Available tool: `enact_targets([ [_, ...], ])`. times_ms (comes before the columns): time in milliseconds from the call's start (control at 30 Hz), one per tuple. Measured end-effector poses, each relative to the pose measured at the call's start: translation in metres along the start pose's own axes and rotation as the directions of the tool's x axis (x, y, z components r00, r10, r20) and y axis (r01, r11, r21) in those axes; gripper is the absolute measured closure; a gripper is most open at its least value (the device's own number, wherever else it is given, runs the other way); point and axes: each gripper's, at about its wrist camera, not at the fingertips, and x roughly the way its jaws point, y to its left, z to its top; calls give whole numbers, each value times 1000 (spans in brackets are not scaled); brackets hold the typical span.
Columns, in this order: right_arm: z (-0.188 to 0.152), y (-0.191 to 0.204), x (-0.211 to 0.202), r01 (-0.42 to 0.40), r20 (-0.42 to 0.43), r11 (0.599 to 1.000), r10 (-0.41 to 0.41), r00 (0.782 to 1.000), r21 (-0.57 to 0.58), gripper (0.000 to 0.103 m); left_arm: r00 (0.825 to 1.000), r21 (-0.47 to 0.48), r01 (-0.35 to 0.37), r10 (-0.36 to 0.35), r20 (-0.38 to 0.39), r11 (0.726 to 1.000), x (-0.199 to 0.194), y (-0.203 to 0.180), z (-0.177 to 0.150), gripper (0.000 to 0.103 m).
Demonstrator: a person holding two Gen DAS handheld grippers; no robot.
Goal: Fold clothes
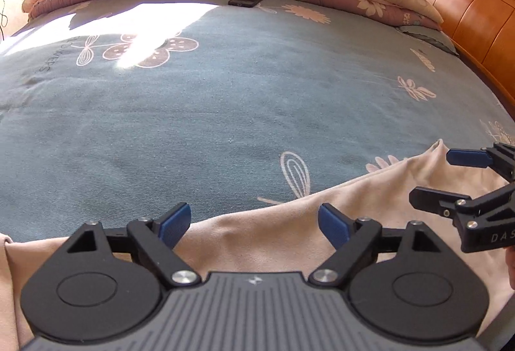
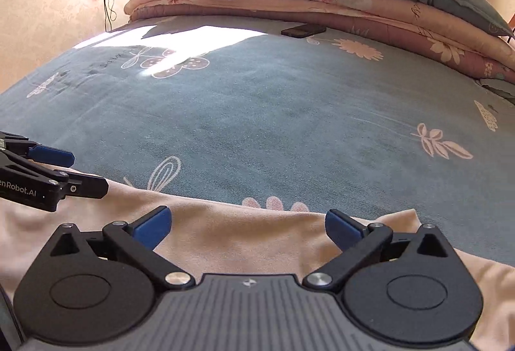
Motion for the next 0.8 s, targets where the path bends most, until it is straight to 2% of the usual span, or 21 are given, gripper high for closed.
enact_targets([
  [133, -27, -5, -38, 5, 10, 1000, -6, 1000, 18, 0, 995, 41, -95, 95, -1, 995, -23, -10, -31, 14],
  [267, -52, -6, -49, 5, -1, 997, -5, 1000, 76, 0, 984, 18, -174, 175, -33, 985, -16, -11, -58, 14],
  [333, -59, -3, -43, 0, -7, 995, 1, 1000, 101, 0, 984, 3, -162, 161, -70, 987, -8, -12, -66, 14],
  [400, -63, 2, -29, -9, -46, 994, 14, 999, 107, 0, 986, -22, -153, 152, -68, 988, -7, -8, -69, 5],
  [433, -67, 6, -18, -8, -82, 995, 16, 996, 103, 0, 987, -36, -149, 147, -66, 988, -6, -7, -71, 0],
  [467, -73, 10, -8, 14, -127, 995, -2, 992, 94, 0, 988, -49, -145, 142, -63, 988, -6, -5, -73, 0],
  [533, -84, 28, -6, 78, -77, 997, -77, 994, 7, 0, 989, -75, -137, 133, -58, 988, -5, -1, -76, 0],
  [567, -86, 32, -7, 94, -67, 995, -93, 993, 13, 0, 990, -88, -133, 128, -55, 987, -5, 1, -78, 0],
  [667, -89, 28, -9, 81, -59, 995, -77, 995, 64, 0, 991, -82, -133, 130, -42, 988, -4, -2, -81, 0],
  [800, -94, 29, -19, 69, -82, 997, -67, 994, 24, 0, 991, -62, -120, 116, -65, 991, -10, -2, -84, 0],
])
